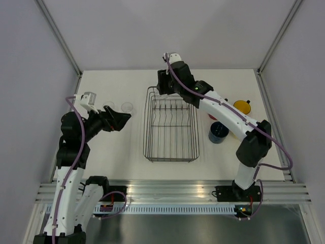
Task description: Unload the cups from the dish rack
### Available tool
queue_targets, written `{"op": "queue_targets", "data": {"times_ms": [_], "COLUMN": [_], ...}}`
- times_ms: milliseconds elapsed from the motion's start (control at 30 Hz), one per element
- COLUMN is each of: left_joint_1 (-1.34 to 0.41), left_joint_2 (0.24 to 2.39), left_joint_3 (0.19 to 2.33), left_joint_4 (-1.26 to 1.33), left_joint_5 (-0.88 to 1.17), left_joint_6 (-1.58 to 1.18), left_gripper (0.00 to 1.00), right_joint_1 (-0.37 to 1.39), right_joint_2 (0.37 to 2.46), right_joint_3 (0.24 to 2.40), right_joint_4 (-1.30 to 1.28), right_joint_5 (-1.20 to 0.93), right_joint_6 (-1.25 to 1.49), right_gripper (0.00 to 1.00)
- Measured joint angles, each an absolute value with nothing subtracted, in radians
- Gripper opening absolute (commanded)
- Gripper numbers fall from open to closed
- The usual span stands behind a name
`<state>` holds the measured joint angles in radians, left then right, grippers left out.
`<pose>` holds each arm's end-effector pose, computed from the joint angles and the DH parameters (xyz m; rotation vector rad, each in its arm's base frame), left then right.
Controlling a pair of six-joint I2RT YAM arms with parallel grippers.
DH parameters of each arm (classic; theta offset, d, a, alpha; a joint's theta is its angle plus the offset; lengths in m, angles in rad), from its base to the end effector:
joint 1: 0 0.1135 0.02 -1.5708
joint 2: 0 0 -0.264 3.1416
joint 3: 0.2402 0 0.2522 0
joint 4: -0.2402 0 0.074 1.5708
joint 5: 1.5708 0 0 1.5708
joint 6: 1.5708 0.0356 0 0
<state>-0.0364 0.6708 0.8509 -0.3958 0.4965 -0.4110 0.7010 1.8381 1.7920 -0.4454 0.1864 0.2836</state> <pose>0.1456 -0.0223 0.3580 0.0254 1.8242 -0.7609 0.3354 0.2744 0.3653 -0.3164 2.0551 0.4167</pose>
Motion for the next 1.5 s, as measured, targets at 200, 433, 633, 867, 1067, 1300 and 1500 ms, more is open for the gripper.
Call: {"op": "queue_targets", "data": {"times_ms": [200, 433, 633, 867, 1067, 1300, 1500], "left_joint_1": [-0.037, -0.049, -0.075, -0.15, -0.224, -0.238, -0.244], "left_joint_2": [0.696, 0.736, 0.743, 0.819, 0.839, 0.804, 0.773], "left_joint_3": [0.708, 0.598, 0.577, 0.552, 0.546, 0.519, 0.519], "left_joint_4": [-0.014, 0.411, 0.606, 0.806, 0.891, 0.907, 0.882], "left_joint_5": [0.783, 0.92, 0.921, 0.891, 0.829, 0.749, 0.734], "left_joint_6": [-0.652, -0.945, -1.079, -1.222, -1.259, -1.262, -1.244], "left_gripper": [1.0, 1.0, 0.96, 0.76, 0.47, 0.04, 0.02], "right_joint_1": [0.699, 0.698, 0.699, 0.724, 0.754, 0.78, 0.789], "right_joint_2": [1.61, 1.484, 1.466, 1.466, 1.466, 1.456, 1.448], "right_joint_3": [1.533, 1.291, 1.187, 1.145, 1.134, 1.077, 1.055], "right_joint_4": [-0.231, 0.082, 0.352, 0.534, 0.63, 0.714, 0.761], "right_joint_5": [-0.115, -0.396, -0.529, -0.554, -0.551, -0.537, -0.529], "right_joint_6": [0.343, 0.501, 0.653, 0.739, 0.77, 0.808, 0.815], "right_gripper": [0.33, 0.29, 0.28, 0.28, 0.27, 0.27, 0.65]}}
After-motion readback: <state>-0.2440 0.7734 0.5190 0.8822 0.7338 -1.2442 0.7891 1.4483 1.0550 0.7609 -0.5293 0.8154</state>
